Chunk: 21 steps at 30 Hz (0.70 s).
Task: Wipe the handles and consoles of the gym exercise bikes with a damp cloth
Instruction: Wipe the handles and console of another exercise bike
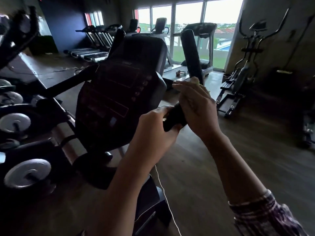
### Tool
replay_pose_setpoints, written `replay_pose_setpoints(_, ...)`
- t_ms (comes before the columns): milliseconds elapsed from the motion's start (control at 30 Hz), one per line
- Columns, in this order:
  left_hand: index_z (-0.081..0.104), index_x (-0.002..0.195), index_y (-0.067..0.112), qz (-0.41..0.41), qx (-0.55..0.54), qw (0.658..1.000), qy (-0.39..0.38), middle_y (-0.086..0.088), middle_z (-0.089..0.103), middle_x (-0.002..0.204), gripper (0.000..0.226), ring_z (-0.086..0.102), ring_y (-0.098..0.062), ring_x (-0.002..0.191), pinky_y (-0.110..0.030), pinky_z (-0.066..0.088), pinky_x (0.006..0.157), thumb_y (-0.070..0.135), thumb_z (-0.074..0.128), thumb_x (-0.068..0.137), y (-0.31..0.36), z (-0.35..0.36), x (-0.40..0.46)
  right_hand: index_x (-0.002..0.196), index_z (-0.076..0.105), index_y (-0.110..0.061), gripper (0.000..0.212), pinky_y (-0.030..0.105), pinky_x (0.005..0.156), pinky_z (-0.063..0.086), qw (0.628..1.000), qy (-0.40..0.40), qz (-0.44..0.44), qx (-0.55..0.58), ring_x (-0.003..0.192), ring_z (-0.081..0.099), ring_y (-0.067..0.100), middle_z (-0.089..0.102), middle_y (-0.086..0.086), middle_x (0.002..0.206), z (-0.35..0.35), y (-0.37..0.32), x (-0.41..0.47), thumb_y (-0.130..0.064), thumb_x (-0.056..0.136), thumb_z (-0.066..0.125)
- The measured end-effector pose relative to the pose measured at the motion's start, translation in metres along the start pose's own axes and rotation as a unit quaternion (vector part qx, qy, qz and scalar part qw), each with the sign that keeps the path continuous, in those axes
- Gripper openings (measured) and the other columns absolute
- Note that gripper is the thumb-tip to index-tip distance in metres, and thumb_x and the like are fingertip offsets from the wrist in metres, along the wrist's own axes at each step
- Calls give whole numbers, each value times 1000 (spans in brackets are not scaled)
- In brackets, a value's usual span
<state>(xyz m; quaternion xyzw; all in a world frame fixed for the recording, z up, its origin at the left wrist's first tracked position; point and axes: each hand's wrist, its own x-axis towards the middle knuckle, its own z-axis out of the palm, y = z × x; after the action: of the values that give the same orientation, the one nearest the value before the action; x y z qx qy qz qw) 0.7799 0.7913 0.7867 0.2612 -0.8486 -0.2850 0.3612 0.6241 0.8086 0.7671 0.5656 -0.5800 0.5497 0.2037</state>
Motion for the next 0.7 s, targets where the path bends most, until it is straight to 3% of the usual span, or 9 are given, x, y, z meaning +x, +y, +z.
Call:
replay_pose_setpoints(100, 64, 123, 20, 8, -5, 1000, -13, 6, 69, 111, 39, 56, 7, 89, 10, 35, 73, 24, 72, 85, -4, -7, -6, 110, 71, -9, 33, 20, 98, 46, 1000, 5, 31, -5, 112, 61, 14, 68, 1, 118, -2, 2, 9, -23, 90, 50)
replay_pose_setpoints(200, 64, 123, 22, 15, -9, 1000, -24, 7, 70, 112, 39, 58, 8, 86, 8, 37, 73, 24, 72, 85, -8, -13, -12, 106, 72, -9, 31, 13, 92, 42, 996, 31, 86, -23, 108, 61, 16, 69, 3, 116, 1, -1, 13, -23, 87, 52)
replay_pose_setpoints(300, 65, 119, 22, 20, -30, 999, -38, 9, 70, 108, 34, 54, 15, 74, 8, 38, 70, 25, 71, 86, -11, -18, -17, 101, 73, -11, 24, 26, 91, 46, 996, 29, 33, -77, 104, 62, 21, 70, 1, 109, 10, -18, -6, -19, 90, 53)
replay_pose_setpoints(367, 64, 120, 21, 27, -35, 998, -46, 8, 70, 110, 34, 54, 14, 77, 8, 39, 71, 25, 70, 87, -12, -20, -19, 102, 72, -10, 22, 28, 91, 47, 996, 24, -4, -91, 104, 61, 20, 69, 2, 109, 10, -20, -16, -15, 91, 54)
replay_pose_setpoints(500, 62, 125, 22, 27, -36, 997, -55, 6, 71, 109, 39, 61, 4, 95, 6, 39, 74, 25, 69, 87, -15, -24, -21, 100, 73, -9, 25, 30, 89, 48, 990, 80, 120, -6, 105, 60, 19, 67, 4, 111, 8, -11, -4, -18, 87, 54)
replay_pose_setpoints(567, 61, 125, 24, 26, -46, 997, -60, 6, 72, 98, 39, 60, 6, 93, 6, 40, 77, 24, 68, 87, -18, -27, -22, 100, 73, -9, 29, 28, 89, 47, 983, 105, 152, 2, 107, 60, 20, 66, 3, 112, 14, -15, -7, -22, 86, 51)
replay_pose_setpoints(700, 62, 123, 22, 25, -77, 994, -76, 14, 55, 62, 37, 64, -1, 71, -18, 52, 87, 20, 67, 86, -21, -29, -24, 103, 73, -12, 29, 10, 88, 37, 987, 95, 118, -56, 108, 54, 16, 64, -1, 113, 22, -33, -29, -24, 88, 50)
